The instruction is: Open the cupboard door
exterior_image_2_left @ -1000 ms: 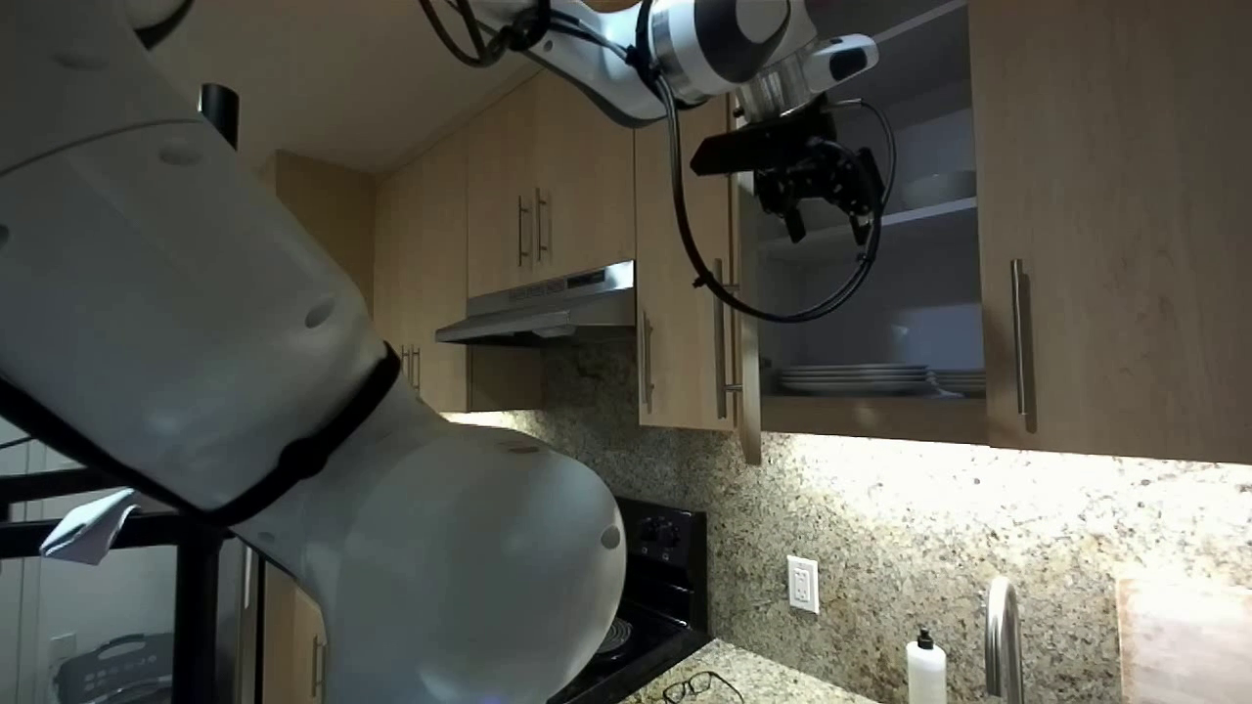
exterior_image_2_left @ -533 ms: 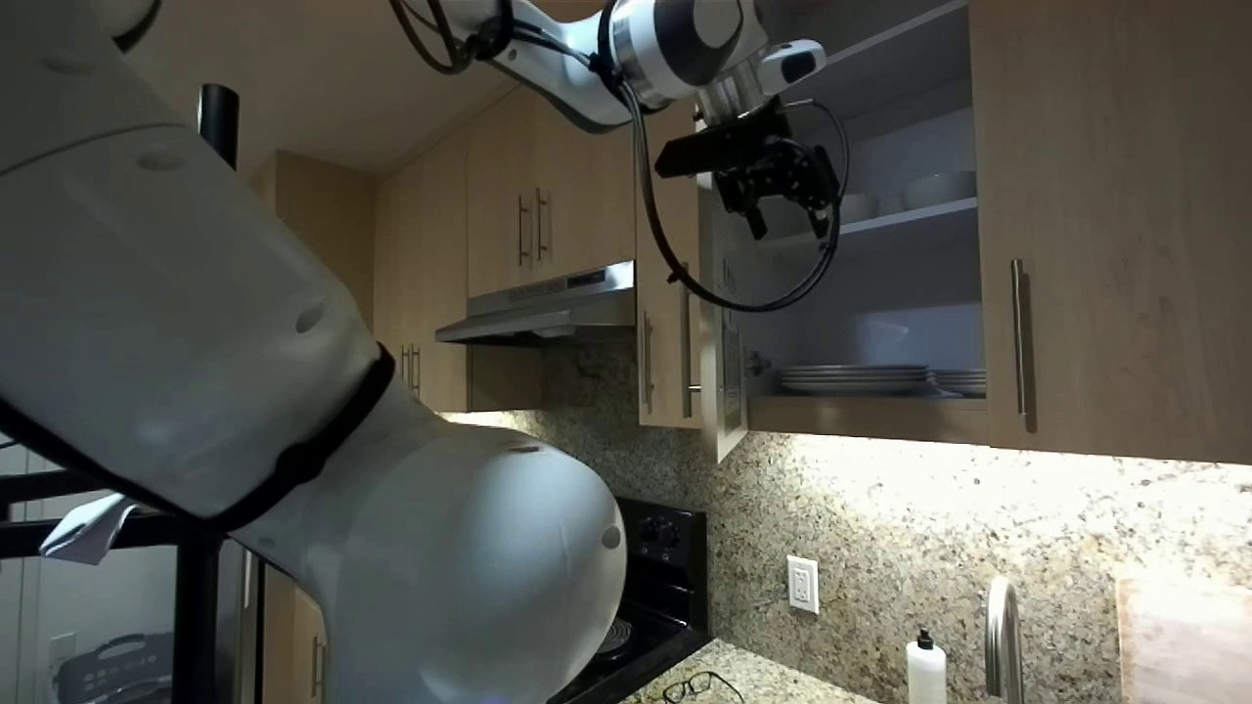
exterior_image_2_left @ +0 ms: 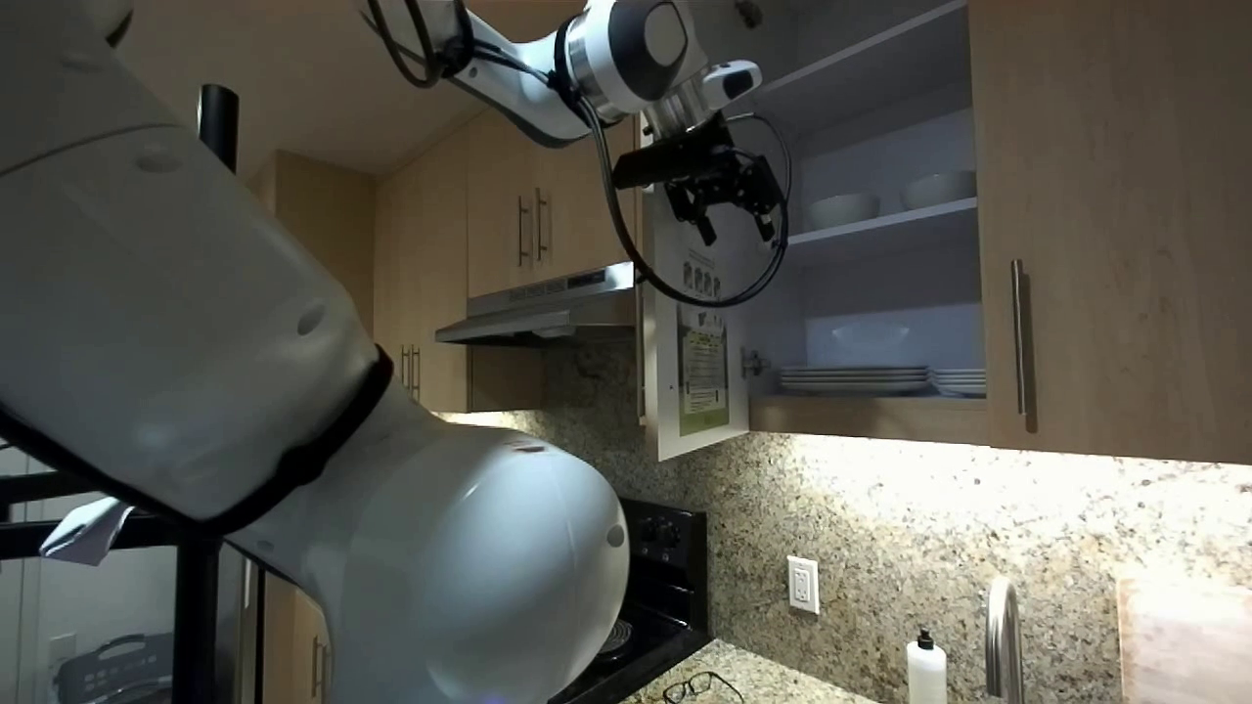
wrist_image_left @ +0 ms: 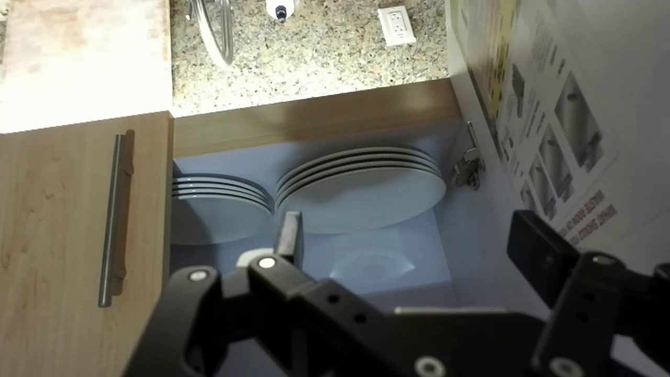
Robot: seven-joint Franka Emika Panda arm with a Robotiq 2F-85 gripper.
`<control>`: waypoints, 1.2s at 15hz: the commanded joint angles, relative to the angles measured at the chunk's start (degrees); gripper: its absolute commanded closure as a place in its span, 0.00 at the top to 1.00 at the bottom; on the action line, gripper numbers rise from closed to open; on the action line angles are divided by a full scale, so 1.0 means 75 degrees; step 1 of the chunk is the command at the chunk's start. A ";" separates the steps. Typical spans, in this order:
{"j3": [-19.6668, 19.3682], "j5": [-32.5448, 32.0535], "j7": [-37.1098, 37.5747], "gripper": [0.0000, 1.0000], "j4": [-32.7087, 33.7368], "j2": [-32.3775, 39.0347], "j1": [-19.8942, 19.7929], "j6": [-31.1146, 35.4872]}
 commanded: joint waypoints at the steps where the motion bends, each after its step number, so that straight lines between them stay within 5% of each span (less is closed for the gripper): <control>1: 0.0207 0.0007 -0.0114 1.00 0.0217 0.0106 0.0205 -0.0161; 6: 0.0451 -0.0034 -0.0219 1.00 0.0334 0.0280 0.0472 -0.0231; 11: 0.0352 -0.0377 -0.0105 1.00 0.0433 0.0305 0.0112 -0.0600; 18: -0.0246 -0.1188 -0.0696 1.00 0.0776 0.0164 -0.0244 -0.2572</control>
